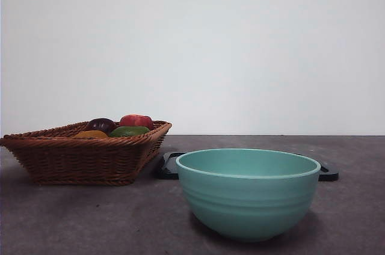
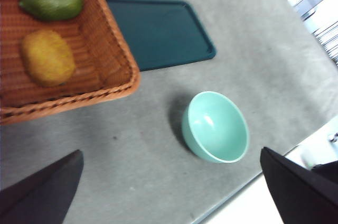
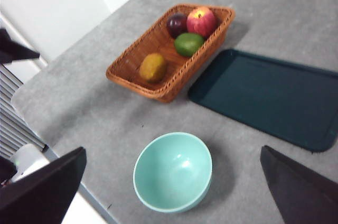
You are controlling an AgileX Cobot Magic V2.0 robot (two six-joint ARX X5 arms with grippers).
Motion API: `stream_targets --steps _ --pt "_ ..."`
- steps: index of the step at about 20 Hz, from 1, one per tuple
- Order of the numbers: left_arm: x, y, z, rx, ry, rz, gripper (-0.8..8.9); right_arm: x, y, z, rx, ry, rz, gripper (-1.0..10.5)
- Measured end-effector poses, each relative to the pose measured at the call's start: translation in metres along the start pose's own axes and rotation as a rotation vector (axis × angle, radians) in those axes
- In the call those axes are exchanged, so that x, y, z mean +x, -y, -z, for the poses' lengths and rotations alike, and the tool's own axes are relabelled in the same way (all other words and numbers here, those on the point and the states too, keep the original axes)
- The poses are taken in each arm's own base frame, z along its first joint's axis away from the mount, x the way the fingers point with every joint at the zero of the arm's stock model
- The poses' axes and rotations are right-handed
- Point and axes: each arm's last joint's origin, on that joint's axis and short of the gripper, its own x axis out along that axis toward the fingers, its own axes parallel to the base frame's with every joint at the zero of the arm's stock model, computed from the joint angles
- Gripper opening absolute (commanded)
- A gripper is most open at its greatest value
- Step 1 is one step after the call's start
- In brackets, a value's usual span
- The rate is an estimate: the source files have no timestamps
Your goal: Pick up the wifruite, put it on the bowl, pick up the plate, put it on desk
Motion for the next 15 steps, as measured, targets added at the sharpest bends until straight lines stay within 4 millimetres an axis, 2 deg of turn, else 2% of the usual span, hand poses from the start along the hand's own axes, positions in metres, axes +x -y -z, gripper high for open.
stream_targets --steps 8,12,15 --pt "0.017 -0.006 -0.038 -0.003 -0.147 -0.196 5.93 -0.007 -0.004 -0.001 0.013 -0.020 0.001 5.8" --pt "0.043 -0.011 -0.076 -0.016 -0.272 -0.331 5.86 -0.010 -0.008 -0.002 0.024 -0.035 -0.065 5.8" --pt "0.074 -0.013 -0.104 -0.018 -0.335 -0.370 5.85 -0.016 -0.012 -0.006 0.017 -0.024 -0.067 5.8"
